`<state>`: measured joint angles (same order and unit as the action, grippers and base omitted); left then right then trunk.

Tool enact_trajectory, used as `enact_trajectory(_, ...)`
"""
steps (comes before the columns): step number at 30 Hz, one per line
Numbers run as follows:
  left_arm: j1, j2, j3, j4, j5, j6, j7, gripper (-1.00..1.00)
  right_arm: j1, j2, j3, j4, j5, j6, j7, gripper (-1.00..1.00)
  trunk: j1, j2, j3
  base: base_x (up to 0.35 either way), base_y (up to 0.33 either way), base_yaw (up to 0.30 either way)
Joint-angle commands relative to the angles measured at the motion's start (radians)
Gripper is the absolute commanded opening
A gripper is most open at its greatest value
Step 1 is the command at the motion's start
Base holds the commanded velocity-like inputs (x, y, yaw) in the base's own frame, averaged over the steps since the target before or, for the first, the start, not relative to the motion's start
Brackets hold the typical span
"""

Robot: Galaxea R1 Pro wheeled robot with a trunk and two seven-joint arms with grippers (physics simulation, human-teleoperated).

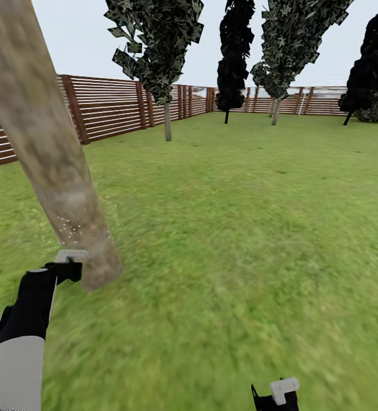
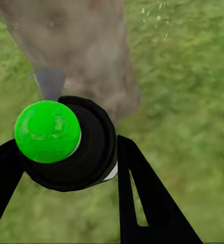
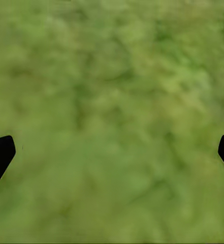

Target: In the garden, pick up the pesticide atomizer on the floor and spray pesticide onto both trees until each tree trunk is fully covered.

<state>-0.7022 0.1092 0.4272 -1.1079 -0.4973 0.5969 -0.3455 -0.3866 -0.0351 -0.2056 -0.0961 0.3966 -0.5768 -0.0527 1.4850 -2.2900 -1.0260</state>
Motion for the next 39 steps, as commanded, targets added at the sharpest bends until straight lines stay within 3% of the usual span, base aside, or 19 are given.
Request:
enact_trajectory(1, -0.015, 0.004, -0.007, 0.0, -0.005, 0.015, 0.0, -1.0, 0.0, 0.0, 0.0, 0.0, 0.0, 0.0, 0.0, 1.0, 0.0, 0.0, 0.0, 0.237, -0.193, 0.001)
enact_trajectory(2, -0.053, 0.026, -0.007, 0.0, -0.007, 0.034, -0.001, -1.0, 0.0, 0.0, 0.0, -0.001, -0.001, 0.0, -0.001, 1.0, 0.0, 0.0, 0.0, 0.244, -0.179, 0.0)
enact_trajectory(3, -0.061, 0.061, -0.006, 0.0, -0.004, 0.037, -0.001, -1.0, 0.0, 0.0, 0.0, -0.001, -0.001, 0.0, -0.001, 1.0, 0.0, 0.0, 0.0, 0.25, -0.174, 0.0)
enact_trajectory(5, -0.064, 0.099, -0.006, 0.001, 0.017, 0.04, -0.004, -1.0, 0.0, 0.0, 0.0, -0.001, -0.001, 0.0, -0.001, 1.0, 0.0, 0.0, 0.0, 0.255, -0.171, 0.0)
enact_trajectory(7, -0.057, 0.106, -0.01, 0.001, 0.064, 0.041, -0.031, -1.0, 0.0, 0.0, 0.0, -0.001, -0.001, 0.0, -0.001, 1.0, 0.0, 0.0, 0.0, 0.256, -0.169, 0.0)
enact_trajectory(8, -0.055, 0.104, -0.014, 0.0, 0.07, 0.041, -0.036, -1.0, 0.0, 0.001, 0.0, -0.001, -0.001, 0.0, -0.001, 1.0, 0.0, 0.0, 0.0, 0.16, -0.103, 0.0)
enact_trajectory(11, -0.066, 0.112, -0.009, -0.004, 0.073, 0.046, -0.039, -1.0, 0.0, 0.001, 0.0, -0.001, -0.001, 0.0, -0.001, 1.0, 0.0, 0.0, 0.0, 0.043, -0.028, 0.09)
enact_trajectory(15, -0.099, 0.154, -0.004, -0.034, 0.073, 0.097, -0.073, -1.0, 0.0, 0.001, 0.0, -0.001, -0.001, 0.0, -0.001, 1.0, 0.0, 0.0, 0.0, 0.002, -0.001, 0.268)
enact_trajectory(22, -0.089, 0.132, -0.039, -0.059, 0.073, 0.103, -0.093, -1.0, 0.0, 0.001, 0.0, -0.001, -0.001, 0.0, -0.001, 1.0, 0.0, 0.0, 0.0, 0.0, 0.0, 0.175)
enact_trajectory(27, -0.088, 0.149, 0.008, -0.065, 0.07, 0.102, -0.093, -1.0, 0.0, 0.0, 0.0, -0.001, 0.0, 0.0, 0.0, 1.0, 0.0, 0.0, 0.0, 0.0, 0.0, 0.001)
enact_trajectory(39, -0.085, 0.136, 0.005, -0.082, 0.07, 0.101, -0.091, -1.0, 0.0, 0.001, 0.0, -0.001, 0.0, 0.0, 0.001, 1.0, 0.0, 0.0, 0.0, 0.015, -0.238, 0.0)
